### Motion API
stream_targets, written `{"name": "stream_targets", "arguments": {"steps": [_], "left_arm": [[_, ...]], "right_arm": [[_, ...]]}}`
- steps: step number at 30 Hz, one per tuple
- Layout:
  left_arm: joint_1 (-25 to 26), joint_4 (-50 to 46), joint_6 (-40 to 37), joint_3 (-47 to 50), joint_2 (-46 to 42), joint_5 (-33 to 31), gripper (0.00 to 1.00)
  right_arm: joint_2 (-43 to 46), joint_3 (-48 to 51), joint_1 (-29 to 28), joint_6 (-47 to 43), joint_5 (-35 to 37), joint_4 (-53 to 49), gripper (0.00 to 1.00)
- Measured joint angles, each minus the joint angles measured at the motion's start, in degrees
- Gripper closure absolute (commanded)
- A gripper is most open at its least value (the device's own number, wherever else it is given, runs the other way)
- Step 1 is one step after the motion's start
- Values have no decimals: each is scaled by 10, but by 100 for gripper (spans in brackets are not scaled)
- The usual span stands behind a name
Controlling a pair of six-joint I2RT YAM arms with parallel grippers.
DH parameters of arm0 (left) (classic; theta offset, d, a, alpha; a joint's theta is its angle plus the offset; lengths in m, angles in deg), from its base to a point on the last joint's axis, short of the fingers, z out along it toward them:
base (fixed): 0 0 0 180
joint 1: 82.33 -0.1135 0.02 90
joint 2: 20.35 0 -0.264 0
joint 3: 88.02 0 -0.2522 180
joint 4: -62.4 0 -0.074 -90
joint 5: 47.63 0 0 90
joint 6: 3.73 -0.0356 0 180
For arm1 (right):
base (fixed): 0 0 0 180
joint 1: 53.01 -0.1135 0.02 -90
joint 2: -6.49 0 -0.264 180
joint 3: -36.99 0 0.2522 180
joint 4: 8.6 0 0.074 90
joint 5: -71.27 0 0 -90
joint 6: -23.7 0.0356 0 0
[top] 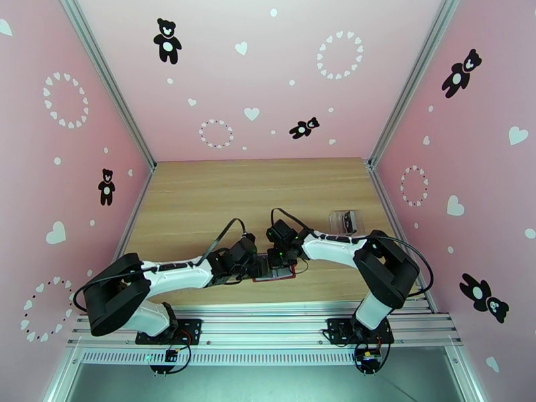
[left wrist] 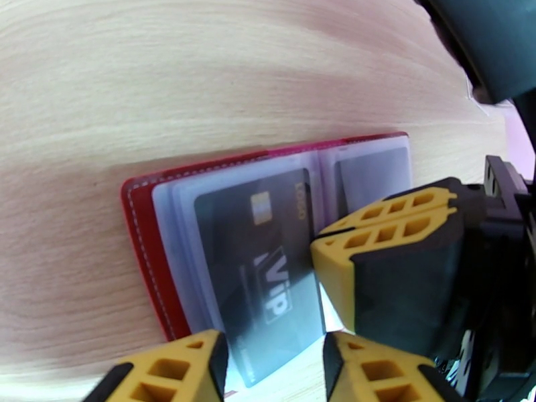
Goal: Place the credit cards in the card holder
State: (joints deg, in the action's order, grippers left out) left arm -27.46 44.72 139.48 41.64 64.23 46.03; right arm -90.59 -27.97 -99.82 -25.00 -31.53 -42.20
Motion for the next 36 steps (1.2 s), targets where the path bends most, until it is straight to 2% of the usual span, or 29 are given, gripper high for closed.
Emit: {"name": "stream_targets", "arguments": {"steps": [36], "left_arm": [[1, -24, 0, -4, 6, -12, 57]], "right_arm": [[-2, -4, 0, -10, 0, -6, 95]]}}
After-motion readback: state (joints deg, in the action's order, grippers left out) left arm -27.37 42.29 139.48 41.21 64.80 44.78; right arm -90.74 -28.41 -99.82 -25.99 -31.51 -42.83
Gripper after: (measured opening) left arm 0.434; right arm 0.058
